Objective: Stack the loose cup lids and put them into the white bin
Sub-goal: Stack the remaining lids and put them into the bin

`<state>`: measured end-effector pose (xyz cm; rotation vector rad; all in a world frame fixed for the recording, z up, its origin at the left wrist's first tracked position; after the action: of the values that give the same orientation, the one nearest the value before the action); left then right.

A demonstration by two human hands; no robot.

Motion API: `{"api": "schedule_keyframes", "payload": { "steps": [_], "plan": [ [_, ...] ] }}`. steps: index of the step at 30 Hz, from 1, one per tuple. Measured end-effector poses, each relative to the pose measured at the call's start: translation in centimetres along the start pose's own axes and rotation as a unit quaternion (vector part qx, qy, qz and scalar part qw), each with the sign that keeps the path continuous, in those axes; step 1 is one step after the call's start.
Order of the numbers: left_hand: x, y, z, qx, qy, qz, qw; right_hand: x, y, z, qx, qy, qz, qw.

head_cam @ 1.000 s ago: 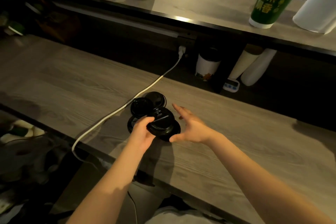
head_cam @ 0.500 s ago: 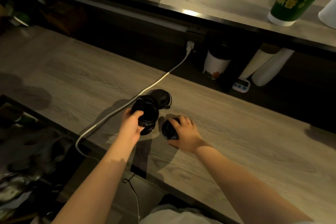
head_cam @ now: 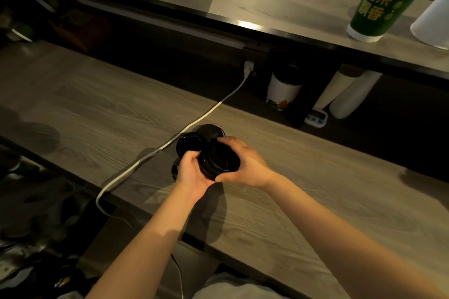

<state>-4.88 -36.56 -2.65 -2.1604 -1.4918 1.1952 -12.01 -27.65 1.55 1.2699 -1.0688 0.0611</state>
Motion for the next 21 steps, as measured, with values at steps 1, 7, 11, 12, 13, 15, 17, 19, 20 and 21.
{"api": "schedule_keyframes", "payload": {
  "steps": [1, 7, 11, 12, 13, 15, 17, 19, 20, 21],
  "plan": [
    [-0.1, 0.1, 0.0, 0.006, -0.002, 0.015, 1.0, 0.2, 0.1, 0.0, 0.005, 0.01, -0.018, 1.0],
    [0.1, -0.4, -0.5, 0.05, 0.023, 0.064, 0.996, 0.5, 0.1, -0.1, 0.025, 0.029, -0.092, 0.995],
    [-0.1, 0.4, -0.1, 0.041, 0.029, 0.058, 0.997, 0.3, 0.0, -0.1, 0.031, 0.016, -0.049, 0.998],
    [-0.3, 0.4, 0.0, 0.042, 0.024, 0.055, 0.997, 0.4, -0.2, 0.0, 0.032, 0.016, -0.041, 0.999],
    [-0.5, 0.3, 0.0, 0.043, 0.017, 0.054, 0.997, 0.3, -0.3, 0.1, 0.032, 0.016, -0.033, 0.999],
    [-0.8, 0.0, 0.0, 0.054, 0.003, 0.051, 0.997, 0.1, -0.3, 0.2, 0.032, -0.005, 0.016, 0.999],
    [-1.2, -0.7, -0.2, 0.072, -0.01, 0.044, 0.996, -0.1, 0.0, -0.2, 0.04, -0.059, 0.156, 0.985],
    [-1.4, -1.6, -0.5, 0.085, -0.024, 0.055, 0.995, -0.7, 0.3, -1.0, 0.028, -0.116, 0.308, 0.944],
    [-1.3, -2.1, -0.8, 0.089, -0.03, 0.066, 0.993, -1.2, 0.5, -1.4, 0.013, -0.14, 0.338, 0.931],
    [-1.1, -2.8, -1.1, 0.094, -0.034, 0.078, 0.992, -1.6, 0.8, -1.8, 0.0, -0.159, 0.348, 0.924]
  ]
}}
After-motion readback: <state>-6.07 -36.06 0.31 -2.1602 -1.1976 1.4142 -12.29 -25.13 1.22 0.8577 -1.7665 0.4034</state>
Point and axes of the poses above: each hand's wrist, its own z-axis towards the middle knuckle, its own y-axis out of the back of the hand, x = y × z, the point moved 8 cm from there along z, towards the middle knuckle, and after that the axes turned 8 degrees about -z, right-handed, at the moved point
